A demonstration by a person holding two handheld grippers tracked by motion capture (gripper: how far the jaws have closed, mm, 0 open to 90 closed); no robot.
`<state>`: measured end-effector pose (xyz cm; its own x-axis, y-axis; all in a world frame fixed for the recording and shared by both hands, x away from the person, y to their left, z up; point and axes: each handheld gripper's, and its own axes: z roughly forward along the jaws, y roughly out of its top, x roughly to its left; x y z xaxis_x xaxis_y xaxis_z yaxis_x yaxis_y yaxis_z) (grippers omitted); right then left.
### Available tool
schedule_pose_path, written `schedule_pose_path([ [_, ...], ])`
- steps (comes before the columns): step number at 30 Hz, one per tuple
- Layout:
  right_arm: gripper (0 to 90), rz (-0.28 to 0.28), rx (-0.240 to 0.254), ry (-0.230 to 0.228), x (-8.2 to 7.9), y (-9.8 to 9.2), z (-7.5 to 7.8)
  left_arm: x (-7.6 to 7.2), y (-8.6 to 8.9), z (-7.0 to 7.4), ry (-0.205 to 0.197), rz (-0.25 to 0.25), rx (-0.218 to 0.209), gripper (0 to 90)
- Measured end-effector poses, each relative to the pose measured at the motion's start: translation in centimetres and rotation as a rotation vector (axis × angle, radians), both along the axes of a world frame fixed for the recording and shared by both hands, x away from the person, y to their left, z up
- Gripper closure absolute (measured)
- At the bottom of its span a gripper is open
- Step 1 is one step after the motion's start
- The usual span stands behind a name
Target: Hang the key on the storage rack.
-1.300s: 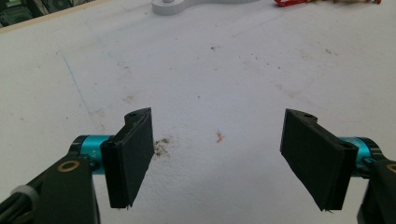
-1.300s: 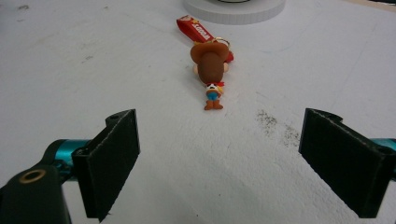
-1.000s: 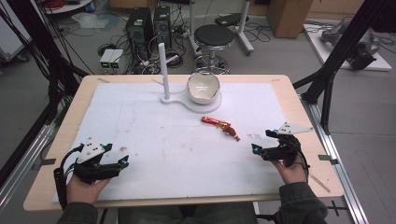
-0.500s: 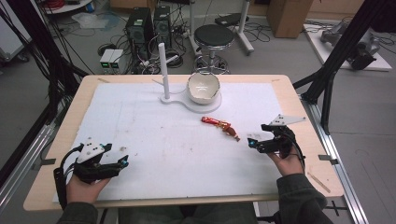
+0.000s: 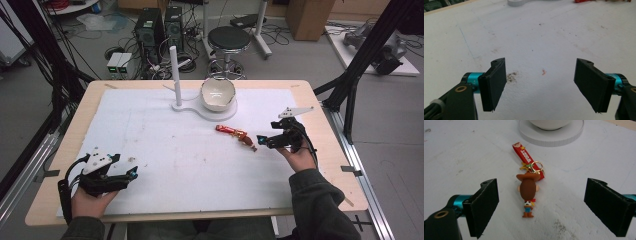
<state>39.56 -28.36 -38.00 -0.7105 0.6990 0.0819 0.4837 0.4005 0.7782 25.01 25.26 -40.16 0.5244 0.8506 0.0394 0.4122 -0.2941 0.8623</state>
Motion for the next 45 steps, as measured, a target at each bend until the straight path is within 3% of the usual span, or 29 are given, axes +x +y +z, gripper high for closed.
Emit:
schedule_pose_path([
  [14,15.1,0.071,-0.094,0.012,4.3,4.0,0.9,0.0,0.1,0.0,0.002,0.003,-0.007,26.4],
  [27,18.0,0.099,-0.121,0.05,6.8,6.9,1.0,0.1,0.1,0.0,0.004,-0.003,-0.007,26.4],
  [36,23.3,0.139,-0.149,0.098,8.0,9.2,-0.7,0.2,0.1,0.0,0.003,-0.001,-0.008,26.4],
  [39,24.8,0.142,-0.185,0.129,8.1,10.0,-1.6,0.2,0.1,0.0,0.005,0.0,-0.006,26.4],
  [45,29.3,0.157,-0.21,0.13,8.3,10.6,-2.2,0.2,0.1,0.0,0.005,-0.002,-0.008,26.3],
])
